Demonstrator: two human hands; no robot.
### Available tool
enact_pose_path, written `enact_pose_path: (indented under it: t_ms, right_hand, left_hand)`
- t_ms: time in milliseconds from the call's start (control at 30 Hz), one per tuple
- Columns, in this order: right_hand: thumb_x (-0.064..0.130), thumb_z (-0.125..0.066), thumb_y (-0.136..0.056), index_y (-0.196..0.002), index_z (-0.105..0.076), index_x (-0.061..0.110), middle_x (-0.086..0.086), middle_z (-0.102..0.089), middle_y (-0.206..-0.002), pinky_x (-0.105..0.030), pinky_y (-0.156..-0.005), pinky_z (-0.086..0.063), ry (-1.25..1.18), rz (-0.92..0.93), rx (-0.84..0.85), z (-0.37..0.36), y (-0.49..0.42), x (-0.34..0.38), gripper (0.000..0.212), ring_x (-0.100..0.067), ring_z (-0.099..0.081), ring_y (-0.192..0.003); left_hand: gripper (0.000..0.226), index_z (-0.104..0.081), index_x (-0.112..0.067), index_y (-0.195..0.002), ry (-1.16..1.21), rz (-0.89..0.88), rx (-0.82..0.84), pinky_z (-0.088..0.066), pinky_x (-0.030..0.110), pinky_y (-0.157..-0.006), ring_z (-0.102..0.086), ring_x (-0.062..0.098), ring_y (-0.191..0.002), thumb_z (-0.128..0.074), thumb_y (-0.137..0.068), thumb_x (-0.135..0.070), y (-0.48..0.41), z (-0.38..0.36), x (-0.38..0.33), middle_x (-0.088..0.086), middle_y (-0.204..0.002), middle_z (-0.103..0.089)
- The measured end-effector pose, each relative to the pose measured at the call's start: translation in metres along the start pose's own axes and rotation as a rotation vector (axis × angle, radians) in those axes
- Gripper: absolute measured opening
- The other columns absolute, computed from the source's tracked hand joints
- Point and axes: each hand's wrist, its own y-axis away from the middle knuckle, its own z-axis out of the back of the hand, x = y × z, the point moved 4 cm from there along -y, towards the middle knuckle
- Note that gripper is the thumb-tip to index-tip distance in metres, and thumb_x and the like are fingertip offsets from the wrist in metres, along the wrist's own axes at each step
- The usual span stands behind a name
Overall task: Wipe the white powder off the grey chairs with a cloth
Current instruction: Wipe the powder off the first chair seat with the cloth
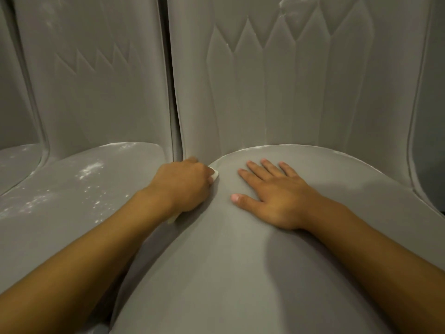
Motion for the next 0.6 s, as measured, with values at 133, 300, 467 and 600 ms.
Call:
enact_pose_path:
  t_ms: [133, 300, 467, 600]
  right_hand:
    - [0.078, -0.008, -0.089, -0.159, 0.001, 0.036, 0.01, 0.01, -0.167, -0.046, -0.123, 0.007, -0.001, 0.001, 0.003, -0.001, -0.002, 0.0, 0.082, -0.014, 0.012, -0.153]
    - [0.078, -0.008, -0.089, -0.159, 0.001, 0.036, 0.01, 0.01, -0.167, -0.044, -0.123, 0.008, -0.005, 0.007, 0.002, 0.0, -0.002, 0.0, 0.082, -0.014, 0.012, -0.153]
    - [0.078, -0.008, -0.089, -0.159, 0.002, 0.036, 0.01, 0.01, -0.167, -0.045, -0.124, 0.006, 0.0, 0.005, 0.018, -0.001, -0.001, 0.0, 0.082, -0.014, 0.012, -0.153]
    - [0.077, -0.008, -0.089, -0.159, 0.001, 0.036, 0.01, 0.01, -0.167, -0.045, -0.124, 0.006, 0.004, 0.007, 0.015, 0.001, -0.001, 0.0, 0.081, -0.014, 0.011, -0.153]
  left_hand:
    - [0.022, -0.057, -0.032, -0.118, -0.062, -0.027, -0.174, -0.038, 0.037, -0.065, -0.056, 0.03, -0.079, -0.038, -0.106, -0.034, 0.002, 0.007, -0.011, 0.003, -0.098, -0.043]
    - [0.027, -0.06, -0.024, -0.129, -0.192, -0.053, -0.225, -0.035, 0.037, -0.064, -0.061, 0.031, -0.089, -0.046, -0.106, -0.028, -0.04, 0.01, -0.036, 0.009, -0.109, -0.044]
    - [0.031, -0.062, -0.016, -0.127, -0.222, 0.001, -0.106, -0.035, 0.038, -0.076, -0.061, 0.034, -0.111, -0.039, -0.107, -0.022, -0.057, 0.005, -0.04, 0.013, -0.129, -0.055]
    - [0.028, -0.06, -0.017, -0.12, -0.186, 0.037, 0.034, -0.038, 0.038, -0.08, -0.06, 0.033, -0.109, -0.039, -0.106, -0.028, -0.053, 0.009, -0.032, 0.011, -0.126, -0.061]
